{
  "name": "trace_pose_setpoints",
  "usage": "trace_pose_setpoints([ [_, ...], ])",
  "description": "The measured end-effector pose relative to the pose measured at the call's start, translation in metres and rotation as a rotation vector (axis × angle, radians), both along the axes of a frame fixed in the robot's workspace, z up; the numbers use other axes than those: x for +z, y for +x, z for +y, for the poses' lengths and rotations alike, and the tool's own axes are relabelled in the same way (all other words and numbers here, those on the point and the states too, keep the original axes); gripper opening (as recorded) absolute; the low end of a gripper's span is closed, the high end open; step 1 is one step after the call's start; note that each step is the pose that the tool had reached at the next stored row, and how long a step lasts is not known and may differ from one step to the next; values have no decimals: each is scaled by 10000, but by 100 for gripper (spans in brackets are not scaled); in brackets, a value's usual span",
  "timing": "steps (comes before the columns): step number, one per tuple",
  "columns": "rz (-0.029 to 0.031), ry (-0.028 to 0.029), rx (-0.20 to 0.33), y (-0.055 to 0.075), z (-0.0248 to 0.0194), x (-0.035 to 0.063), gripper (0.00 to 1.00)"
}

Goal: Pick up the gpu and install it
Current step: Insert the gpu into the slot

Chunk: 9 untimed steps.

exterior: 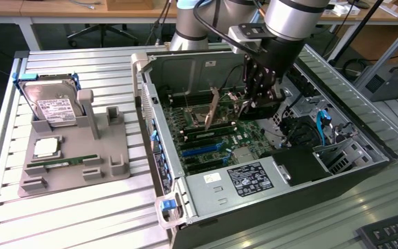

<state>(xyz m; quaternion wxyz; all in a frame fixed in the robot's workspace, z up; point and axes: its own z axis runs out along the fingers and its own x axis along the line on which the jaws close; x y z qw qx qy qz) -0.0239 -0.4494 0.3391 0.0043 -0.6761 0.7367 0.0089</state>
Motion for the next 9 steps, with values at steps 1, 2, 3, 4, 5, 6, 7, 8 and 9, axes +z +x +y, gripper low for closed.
trace_pose_setpoints([
  [1, 0, 0, -1, -1, -5, -1, 27],
  [2, 0, 0, -1, -2, -10, -2, 27],
  [3, 0, 0, -1, -2, -15, -2, 27],
  [4, 0, 1, -1, -3, -18, -3, 27],
  [5, 0, 1, -1, -3, -21, -3, 27],
  [6, 0, 1, -1, -3, -23, -4, 27],
  [7, 0, 1, 0, -4, -26, -4, 27],
  [8, 0, 0, -1, -4, -29, -4, 27],
  [9, 0, 1, -1, -5, -33, -5, 27],
])
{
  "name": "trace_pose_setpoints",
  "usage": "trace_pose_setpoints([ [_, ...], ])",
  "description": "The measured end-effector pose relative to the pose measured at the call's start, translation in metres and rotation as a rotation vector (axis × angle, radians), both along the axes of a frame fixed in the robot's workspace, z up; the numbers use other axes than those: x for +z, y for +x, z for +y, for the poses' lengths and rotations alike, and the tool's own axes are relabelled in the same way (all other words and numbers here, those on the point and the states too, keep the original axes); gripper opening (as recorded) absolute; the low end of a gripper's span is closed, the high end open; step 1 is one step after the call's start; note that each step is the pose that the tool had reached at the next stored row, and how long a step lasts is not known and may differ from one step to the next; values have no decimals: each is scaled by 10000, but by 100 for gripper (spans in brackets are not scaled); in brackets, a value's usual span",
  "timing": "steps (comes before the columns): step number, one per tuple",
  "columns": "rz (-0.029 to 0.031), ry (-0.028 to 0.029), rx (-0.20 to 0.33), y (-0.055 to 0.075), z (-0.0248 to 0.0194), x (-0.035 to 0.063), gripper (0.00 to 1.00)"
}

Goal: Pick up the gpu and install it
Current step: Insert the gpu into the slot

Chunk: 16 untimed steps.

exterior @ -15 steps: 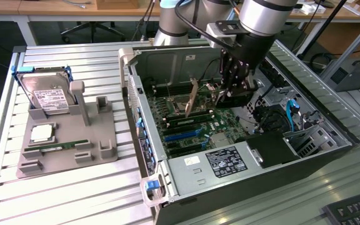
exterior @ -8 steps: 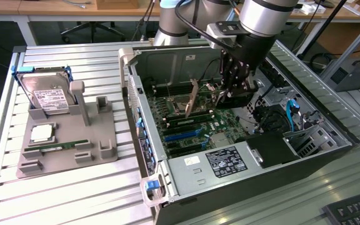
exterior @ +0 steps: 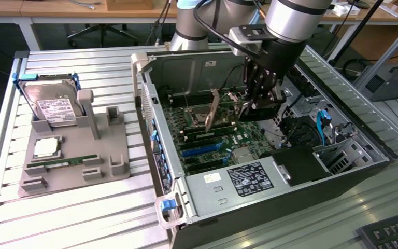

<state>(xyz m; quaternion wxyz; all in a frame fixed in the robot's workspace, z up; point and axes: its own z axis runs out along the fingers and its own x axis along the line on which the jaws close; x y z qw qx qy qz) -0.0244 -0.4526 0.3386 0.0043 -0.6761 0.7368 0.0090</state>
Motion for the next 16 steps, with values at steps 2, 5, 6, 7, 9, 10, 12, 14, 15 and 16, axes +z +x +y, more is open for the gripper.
trace_pose_setpoints([
  [2, 0, 0, 0, -1, -5, -1, 27],
  [5, 0, 0, 0, -2, -12, -2, 27],
  [6, 0, 0, 0, -2, -14, -2, 27],
  [7, 0, 0, 0, -3, -16, -2, 27],
  [9, 0, 1, 0, -4, -20, -3, 27],
  [10, 0, 0, 0, -4, -22, -3, 27],
  [12, 0, 0, 0, -5, -28, -4, 27],
  [14, 0, 0, 0, -6, -33, -5, 27],
  [15, 0, 0, 0, -7, -35, -5, 27],
  [16, 0, 0, 0, -7, -37, -5, 27],
])
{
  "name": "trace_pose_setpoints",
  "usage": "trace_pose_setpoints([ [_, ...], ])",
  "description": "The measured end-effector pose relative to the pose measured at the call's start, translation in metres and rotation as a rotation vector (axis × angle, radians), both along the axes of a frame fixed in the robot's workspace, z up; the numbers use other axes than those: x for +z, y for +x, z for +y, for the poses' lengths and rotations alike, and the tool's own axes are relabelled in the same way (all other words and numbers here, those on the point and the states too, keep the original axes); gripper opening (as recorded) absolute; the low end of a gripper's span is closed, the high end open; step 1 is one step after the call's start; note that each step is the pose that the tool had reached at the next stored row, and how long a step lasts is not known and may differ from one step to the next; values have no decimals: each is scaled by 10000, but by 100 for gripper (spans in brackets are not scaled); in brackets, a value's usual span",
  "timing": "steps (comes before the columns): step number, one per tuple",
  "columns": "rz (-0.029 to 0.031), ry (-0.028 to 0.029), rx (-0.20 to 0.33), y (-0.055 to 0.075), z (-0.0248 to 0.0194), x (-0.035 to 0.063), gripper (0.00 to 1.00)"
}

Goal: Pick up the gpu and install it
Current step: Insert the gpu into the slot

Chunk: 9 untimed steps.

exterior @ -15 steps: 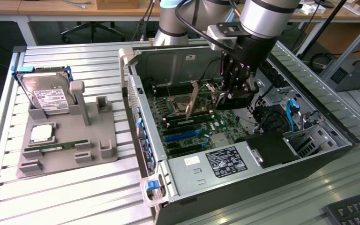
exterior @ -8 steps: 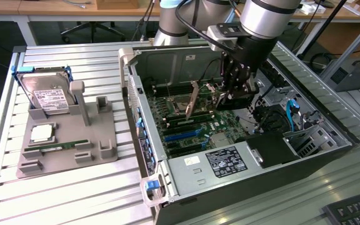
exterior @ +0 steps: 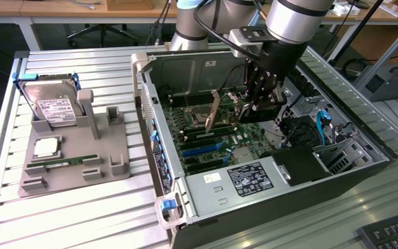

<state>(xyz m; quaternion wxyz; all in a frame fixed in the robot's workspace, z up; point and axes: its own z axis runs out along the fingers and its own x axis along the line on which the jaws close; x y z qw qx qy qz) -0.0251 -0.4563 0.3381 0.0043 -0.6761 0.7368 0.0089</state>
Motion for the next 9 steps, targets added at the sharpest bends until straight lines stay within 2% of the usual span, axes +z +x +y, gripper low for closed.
trace_pose_setpoints([
  [9, 0, 1, 0, -4, -23, -4, 27],
])
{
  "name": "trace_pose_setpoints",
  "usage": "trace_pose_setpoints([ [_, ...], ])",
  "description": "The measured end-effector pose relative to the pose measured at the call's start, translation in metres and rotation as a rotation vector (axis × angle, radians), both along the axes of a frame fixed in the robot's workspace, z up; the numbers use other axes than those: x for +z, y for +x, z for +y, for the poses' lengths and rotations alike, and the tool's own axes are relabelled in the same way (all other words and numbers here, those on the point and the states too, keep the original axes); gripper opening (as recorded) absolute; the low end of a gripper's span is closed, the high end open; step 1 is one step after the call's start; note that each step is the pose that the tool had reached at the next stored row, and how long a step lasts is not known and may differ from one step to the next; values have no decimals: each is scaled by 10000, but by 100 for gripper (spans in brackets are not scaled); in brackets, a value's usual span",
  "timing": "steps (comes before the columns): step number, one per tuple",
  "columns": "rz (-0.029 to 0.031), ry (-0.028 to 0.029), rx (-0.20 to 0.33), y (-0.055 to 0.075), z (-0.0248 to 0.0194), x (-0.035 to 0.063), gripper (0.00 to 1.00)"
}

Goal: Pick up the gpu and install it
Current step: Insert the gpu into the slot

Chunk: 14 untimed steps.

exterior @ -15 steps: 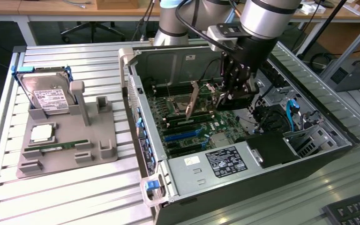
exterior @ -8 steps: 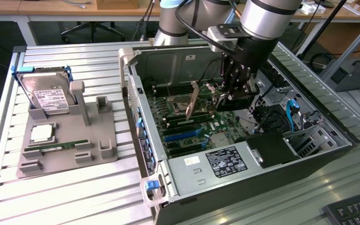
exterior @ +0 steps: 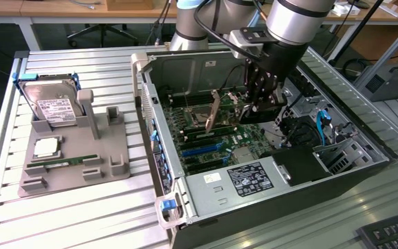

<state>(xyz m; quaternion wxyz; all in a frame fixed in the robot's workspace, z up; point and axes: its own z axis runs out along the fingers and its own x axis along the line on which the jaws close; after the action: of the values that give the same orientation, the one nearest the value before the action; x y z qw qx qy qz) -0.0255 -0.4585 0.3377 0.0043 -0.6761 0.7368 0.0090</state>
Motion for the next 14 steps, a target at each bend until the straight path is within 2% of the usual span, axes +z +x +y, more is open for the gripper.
trace_pose_setpoints([
  [14, 0, -1, 0, -12, -32, -6, 27],
])
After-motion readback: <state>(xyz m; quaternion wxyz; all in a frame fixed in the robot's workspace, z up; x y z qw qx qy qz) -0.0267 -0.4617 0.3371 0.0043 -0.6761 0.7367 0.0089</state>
